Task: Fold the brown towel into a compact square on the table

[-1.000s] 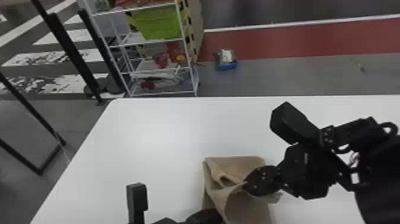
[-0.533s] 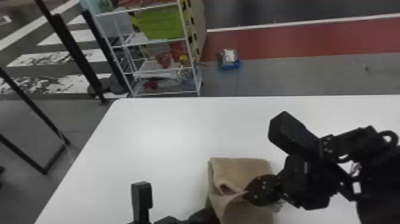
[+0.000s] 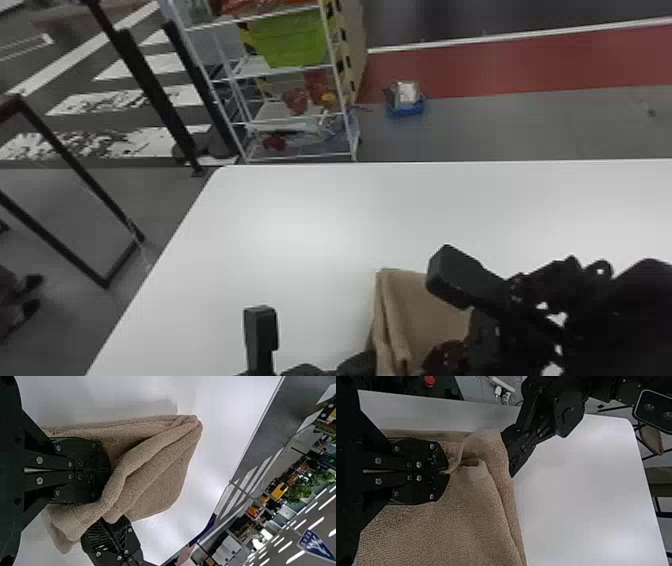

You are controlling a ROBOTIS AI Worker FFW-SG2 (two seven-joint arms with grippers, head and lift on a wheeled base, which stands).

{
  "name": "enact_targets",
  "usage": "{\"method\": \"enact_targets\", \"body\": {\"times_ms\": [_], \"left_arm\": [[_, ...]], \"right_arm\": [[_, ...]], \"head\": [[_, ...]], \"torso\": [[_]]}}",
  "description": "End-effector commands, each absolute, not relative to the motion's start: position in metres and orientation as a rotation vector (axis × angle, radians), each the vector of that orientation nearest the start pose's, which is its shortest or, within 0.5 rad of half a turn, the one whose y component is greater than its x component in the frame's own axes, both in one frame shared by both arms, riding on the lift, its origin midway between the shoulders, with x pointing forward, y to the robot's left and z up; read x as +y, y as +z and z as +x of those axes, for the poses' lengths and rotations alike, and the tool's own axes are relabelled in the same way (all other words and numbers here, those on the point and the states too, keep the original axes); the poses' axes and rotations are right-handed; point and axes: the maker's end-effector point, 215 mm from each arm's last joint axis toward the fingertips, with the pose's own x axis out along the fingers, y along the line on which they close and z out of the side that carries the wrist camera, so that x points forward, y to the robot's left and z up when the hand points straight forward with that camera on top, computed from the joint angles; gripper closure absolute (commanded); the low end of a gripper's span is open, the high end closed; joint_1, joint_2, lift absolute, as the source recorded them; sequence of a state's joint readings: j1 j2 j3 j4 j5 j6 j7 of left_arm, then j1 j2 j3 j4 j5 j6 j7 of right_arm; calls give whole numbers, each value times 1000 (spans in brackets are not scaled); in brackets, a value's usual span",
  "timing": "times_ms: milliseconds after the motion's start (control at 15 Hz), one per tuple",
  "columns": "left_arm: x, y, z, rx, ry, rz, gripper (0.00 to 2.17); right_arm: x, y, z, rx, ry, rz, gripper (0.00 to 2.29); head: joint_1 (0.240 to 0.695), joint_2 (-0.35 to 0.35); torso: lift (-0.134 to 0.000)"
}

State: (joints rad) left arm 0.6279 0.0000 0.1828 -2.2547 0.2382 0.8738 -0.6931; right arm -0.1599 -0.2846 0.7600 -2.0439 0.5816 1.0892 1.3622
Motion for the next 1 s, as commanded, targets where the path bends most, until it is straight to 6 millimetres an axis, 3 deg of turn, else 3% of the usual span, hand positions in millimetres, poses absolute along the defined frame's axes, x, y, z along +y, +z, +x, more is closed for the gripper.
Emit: {"method": "enact_targets", "body": {"times_ms": [0,67,133,200,600,800,933], "left_arm": [[141,-455,303,699,-577,-446,1804],[141,-455,302,701,-577,-446,1804],[141,-455,302,701,-577,-446,1804],[141,-455,302,701,-575,-446,1804],[143,-453,304,696,-571,-441,1804],[144,-450,303,692,-567,-434,1801],[159,-443,302,679,-538,-412,1801]], "right_arm": [[32,-432,311,885,1439,-554,1443],[31,-433,310,889,1436,-548,1312],[28,-431,310,882,1429,-534,471],[27,-418,315,850,1426,-510,-2],[-2,-341,339,689,1427,-215,46],[-18,-335,340,654,1420,-124,100],[-27,-341,338,627,1409,-114,363]], "head": [[695,316],[695,320],[695,323],[695,323],[695,291],[695,251],[695,235]], "torso": [[-124],[-124],[-124],[-124],[-124],[-124],[-124]]}}
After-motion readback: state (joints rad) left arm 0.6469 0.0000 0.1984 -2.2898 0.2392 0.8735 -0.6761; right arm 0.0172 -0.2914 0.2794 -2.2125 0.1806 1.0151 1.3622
